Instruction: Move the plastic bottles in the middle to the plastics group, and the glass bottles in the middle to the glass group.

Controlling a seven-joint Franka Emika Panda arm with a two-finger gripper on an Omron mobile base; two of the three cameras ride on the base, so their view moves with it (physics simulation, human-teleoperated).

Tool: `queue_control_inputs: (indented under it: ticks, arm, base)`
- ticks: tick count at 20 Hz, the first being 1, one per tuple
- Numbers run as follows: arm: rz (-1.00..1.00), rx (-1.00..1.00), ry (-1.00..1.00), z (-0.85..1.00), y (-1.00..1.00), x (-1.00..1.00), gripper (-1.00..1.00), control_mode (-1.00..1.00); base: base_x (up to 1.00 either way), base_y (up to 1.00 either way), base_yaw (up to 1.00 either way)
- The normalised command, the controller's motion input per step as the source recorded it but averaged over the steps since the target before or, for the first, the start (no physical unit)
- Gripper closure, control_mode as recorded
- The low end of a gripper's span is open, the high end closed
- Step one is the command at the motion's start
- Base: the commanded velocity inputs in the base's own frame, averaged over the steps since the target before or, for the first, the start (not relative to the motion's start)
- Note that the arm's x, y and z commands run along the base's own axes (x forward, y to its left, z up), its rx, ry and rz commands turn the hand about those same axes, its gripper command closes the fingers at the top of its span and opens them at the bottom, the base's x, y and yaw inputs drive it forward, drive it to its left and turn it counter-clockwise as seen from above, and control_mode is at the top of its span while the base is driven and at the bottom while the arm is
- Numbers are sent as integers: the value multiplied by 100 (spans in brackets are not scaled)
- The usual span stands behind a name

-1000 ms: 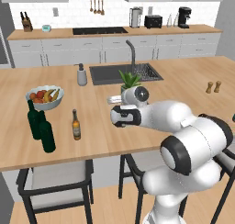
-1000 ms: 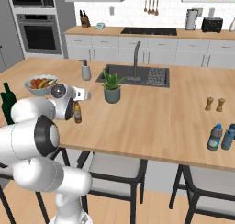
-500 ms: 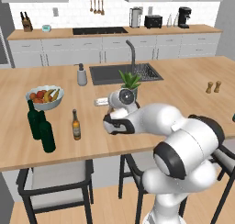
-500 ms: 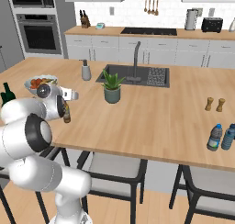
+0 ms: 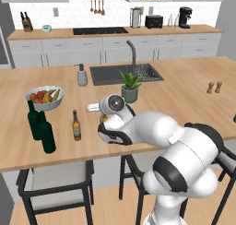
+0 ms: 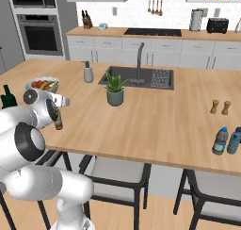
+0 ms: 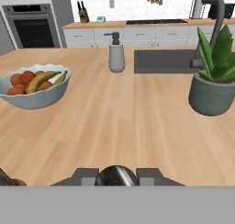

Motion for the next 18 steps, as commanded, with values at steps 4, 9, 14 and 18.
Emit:
queue_control_inputs:
  ticks: [4, 9, 14, 18]
  arm:
    - [0, 0, 0, 0, 20, -23, 100, -100]
    - [0, 0, 2, 0, 33, -6, 100, -100]
    - [0, 0, 2, 0, 37, -6, 100, -100]
    - [0, 0, 2, 0, 40, -11, 100, -100]
  base:
    - [0, 0, 0]
    - [0, 0, 0]
    - [0, 0, 0]
    - [0, 0, 0]
